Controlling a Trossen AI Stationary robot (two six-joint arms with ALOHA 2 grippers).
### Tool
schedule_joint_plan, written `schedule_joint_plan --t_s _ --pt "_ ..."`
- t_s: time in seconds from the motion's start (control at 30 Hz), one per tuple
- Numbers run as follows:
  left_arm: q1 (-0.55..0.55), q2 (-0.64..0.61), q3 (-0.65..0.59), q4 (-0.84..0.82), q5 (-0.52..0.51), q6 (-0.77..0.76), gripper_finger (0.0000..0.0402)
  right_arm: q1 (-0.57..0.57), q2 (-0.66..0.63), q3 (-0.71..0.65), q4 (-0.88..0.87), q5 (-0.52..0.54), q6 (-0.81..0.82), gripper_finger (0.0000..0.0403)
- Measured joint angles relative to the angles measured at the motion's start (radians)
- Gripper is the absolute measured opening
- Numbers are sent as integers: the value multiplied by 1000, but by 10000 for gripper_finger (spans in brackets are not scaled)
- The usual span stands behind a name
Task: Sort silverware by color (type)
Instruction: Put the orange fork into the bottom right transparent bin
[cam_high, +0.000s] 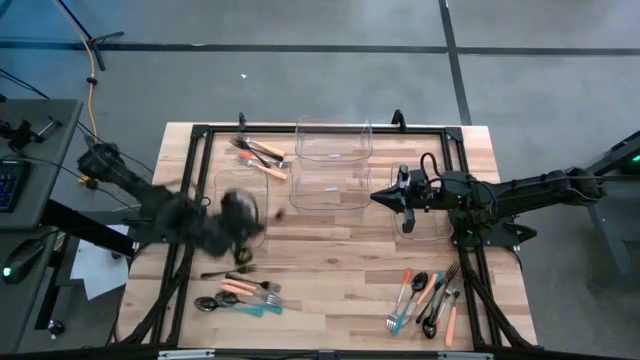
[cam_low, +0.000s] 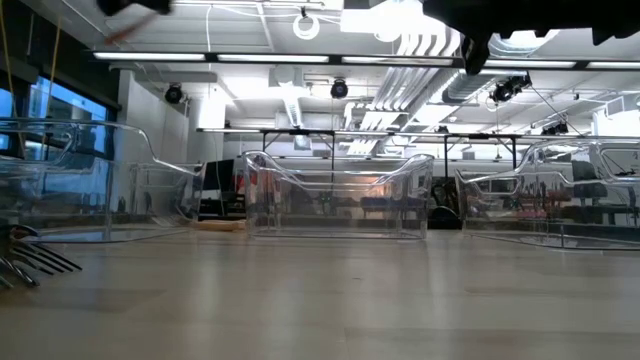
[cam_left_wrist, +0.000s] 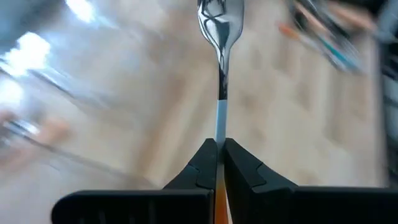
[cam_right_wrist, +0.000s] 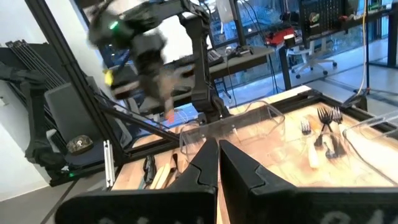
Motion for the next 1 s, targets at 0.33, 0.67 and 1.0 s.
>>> schedule_joint_plan --t_s 0.33,0.67,1.0 --pt "414 -178 -274 788 252 450 0 0 0 0 67 0 -37 0" --pt "554 -91 -438 1186 520 385 0 0 138 133 79 33 -78 0" --pt "553 -72 -433 1190 548 421 0 -3 219 293 -140 30 -166 0"
